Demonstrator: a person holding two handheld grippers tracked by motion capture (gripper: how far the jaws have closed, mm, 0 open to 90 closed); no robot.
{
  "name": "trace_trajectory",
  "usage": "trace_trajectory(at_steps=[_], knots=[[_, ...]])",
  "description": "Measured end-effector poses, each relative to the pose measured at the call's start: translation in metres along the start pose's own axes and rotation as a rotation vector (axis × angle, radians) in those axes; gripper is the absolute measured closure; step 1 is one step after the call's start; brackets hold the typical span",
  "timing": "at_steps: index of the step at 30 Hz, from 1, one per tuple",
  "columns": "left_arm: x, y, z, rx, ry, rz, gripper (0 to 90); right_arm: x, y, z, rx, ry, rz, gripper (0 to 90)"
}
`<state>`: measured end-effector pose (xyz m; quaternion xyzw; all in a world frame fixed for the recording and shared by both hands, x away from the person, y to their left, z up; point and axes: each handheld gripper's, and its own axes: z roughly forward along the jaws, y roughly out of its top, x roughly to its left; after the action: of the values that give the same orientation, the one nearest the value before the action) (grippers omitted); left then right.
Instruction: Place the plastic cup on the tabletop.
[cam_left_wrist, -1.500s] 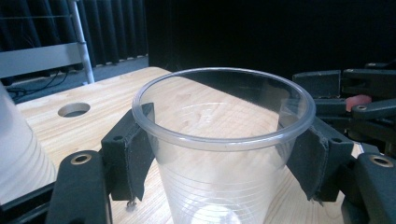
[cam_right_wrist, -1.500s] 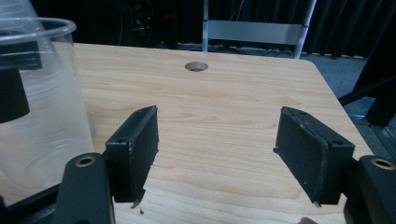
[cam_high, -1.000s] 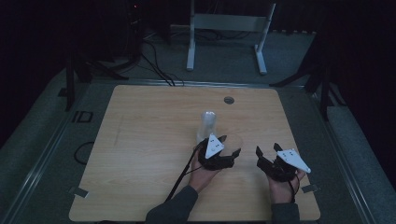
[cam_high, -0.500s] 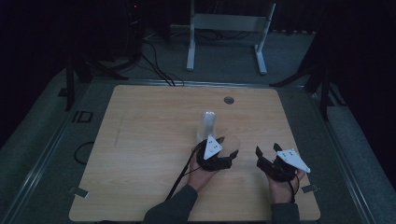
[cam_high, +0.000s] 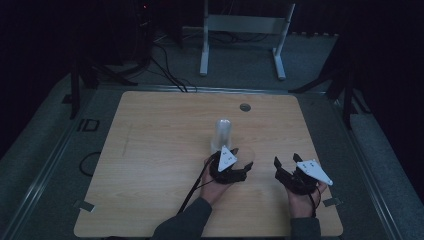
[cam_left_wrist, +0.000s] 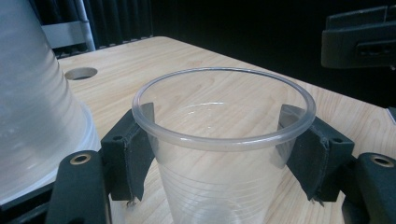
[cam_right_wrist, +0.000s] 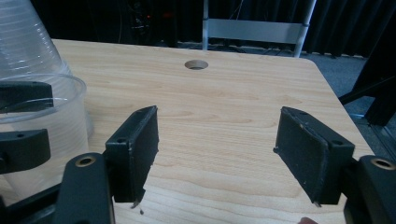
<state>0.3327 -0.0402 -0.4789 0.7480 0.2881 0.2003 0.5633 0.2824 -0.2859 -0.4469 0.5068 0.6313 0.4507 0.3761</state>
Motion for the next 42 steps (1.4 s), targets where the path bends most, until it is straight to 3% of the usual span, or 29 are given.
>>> trace_trajectory(at_steps=[30, 42], knots=[[0.001, -0.01, 0.001, 0.034, 0.01, 0.024, 27.2, 0.0, 0.0, 0.0, -0.002, -0.001, 0.0, 29.6], [0.001, -0.013, -0.001, 0.077, 0.008, 0.016, 20.8, 0.0, 0.0, 0.0, 0.0, 0.0, -0.001, 29.5]])
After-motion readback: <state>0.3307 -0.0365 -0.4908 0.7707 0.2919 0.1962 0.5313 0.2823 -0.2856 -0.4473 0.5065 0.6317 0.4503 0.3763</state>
